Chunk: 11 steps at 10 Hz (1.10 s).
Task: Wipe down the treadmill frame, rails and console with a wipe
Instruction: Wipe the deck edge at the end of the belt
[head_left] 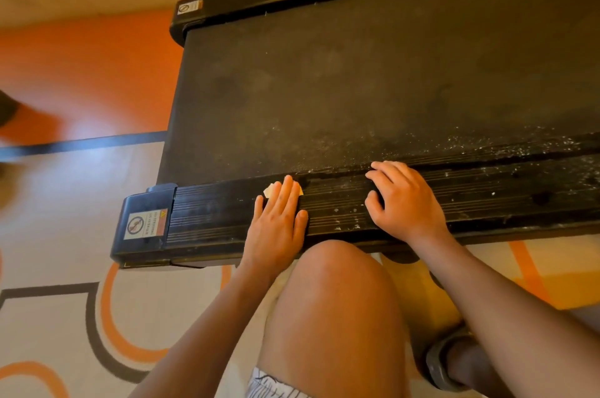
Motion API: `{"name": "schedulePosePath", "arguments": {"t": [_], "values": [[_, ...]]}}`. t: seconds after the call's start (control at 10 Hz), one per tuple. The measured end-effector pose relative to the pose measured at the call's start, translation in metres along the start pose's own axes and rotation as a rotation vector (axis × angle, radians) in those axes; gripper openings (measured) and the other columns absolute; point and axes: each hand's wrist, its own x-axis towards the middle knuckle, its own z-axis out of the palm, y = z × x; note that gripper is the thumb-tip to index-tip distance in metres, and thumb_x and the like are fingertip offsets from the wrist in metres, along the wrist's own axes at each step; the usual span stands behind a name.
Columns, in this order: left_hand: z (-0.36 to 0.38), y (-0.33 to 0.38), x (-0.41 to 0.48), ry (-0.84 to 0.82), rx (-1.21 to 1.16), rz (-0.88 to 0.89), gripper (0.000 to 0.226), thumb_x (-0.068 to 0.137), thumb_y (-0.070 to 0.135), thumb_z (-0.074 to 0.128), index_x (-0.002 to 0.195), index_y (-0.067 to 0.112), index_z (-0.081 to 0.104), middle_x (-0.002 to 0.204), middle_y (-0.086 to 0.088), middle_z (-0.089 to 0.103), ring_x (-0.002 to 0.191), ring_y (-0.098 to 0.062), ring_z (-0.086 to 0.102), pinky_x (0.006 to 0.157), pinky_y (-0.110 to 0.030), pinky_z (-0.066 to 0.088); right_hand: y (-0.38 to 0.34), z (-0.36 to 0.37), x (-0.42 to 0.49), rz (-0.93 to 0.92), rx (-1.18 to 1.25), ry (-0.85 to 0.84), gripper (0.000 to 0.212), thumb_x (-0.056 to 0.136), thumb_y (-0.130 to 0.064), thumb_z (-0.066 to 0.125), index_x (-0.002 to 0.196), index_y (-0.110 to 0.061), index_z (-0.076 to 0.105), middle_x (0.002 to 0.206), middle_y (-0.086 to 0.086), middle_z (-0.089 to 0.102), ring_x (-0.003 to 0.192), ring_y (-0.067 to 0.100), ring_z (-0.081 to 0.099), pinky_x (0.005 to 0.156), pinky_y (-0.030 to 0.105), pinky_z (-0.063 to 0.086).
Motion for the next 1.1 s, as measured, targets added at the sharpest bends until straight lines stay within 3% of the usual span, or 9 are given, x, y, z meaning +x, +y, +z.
{"name": "schedulePosePath", "arguments": {"t": [0.2, 0.4, 0.7, 0.9, 1.1], "values": [[0.009, 0.000, -0.021, 0.021, 0.039, 0.017, 0.065, 0.103, 0.059, 0.004, 0.161, 0.029, 0.004, 0.166, 0.010, -0.009, 0.155, -0.014, -0.009, 0.122, -0.039, -0.013, 0.000, 0.000, 0.001, 0.001, -0.006, -0.009, 0.045, 0.094, -0.033, 0.049, 0.128, -0.011, 0.069, 0.137, 0.011, 0.064, 0.130, 0.028, 0.057, 0.106, 0.045, 0.050], [-0.005, 0.009, 0.030, 0.032, 0.015, -0.065, 0.059, 0.109, 0.048, 0.014, 0.163, 0.025, 0.010, 0.170, 0.004, 0.000, 0.156, -0.019, -0.004, 0.121, -0.041, -0.011, 0.000, 0.000, 0.000, -0.004, 0.005, 0.002, 0.044, 0.094, -0.032, 0.051, 0.127, -0.010, 0.069, 0.135, 0.012, 0.065, 0.129, 0.028, 0.057, 0.105, 0.044, 0.050], [0.018, 0.012, -0.047, 0.092, -0.033, -0.057, 0.055, 0.108, 0.051, 0.016, 0.160, 0.031, 0.014, 0.167, 0.011, 0.003, 0.156, -0.013, 0.000, 0.123, -0.040, -0.010, 0.003, 0.002, 0.001, -0.009, 0.003, 0.010, 0.041, 0.094, -0.029, 0.055, 0.127, -0.010, 0.070, 0.135, 0.013, 0.065, 0.129, 0.029, 0.058, 0.105, 0.044, 0.049], [0.003, 0.026, 0.013, 0.060, 0.034, -0.108, 0.057, 0.109, 0.048, 0.013, 0.162, 0.026, 0.013, 0.170, 0.004, 0.003, 0.157, -0.019, -0.001, 0.119, -0.040, -0.014, 0.001, 0.001, 0.000, -0.006, 0.004, 0.012, 0.043, 0.093, -0.031, 0.051, 0.126, -0.010, 0.070, 0.135, 0.012, 0.065, 0.129, 0.029, 0.058, 0.105, 0.043, 0.049], [0.011, 0.024, -0.023, 0.055, -0.050, -0.067, 0.063, 0.104, 0.057, 0.006, 0.160, 0.029, 0.009, 0.167, 0.009, -0.002, 0.156, -0.016, -0.005, 0.125, -0.045, -0.007, 0.000, 0.000, 0.000, 0.005, 0.010, 0.014, 0.044, 0.093, -0.031, 0.052, 0.126, -0.010, 0.070, 0.134, 0.013, 0.066, 0.128, 0.030, 0.059, 0.104, 0.044, 0.049]]}}
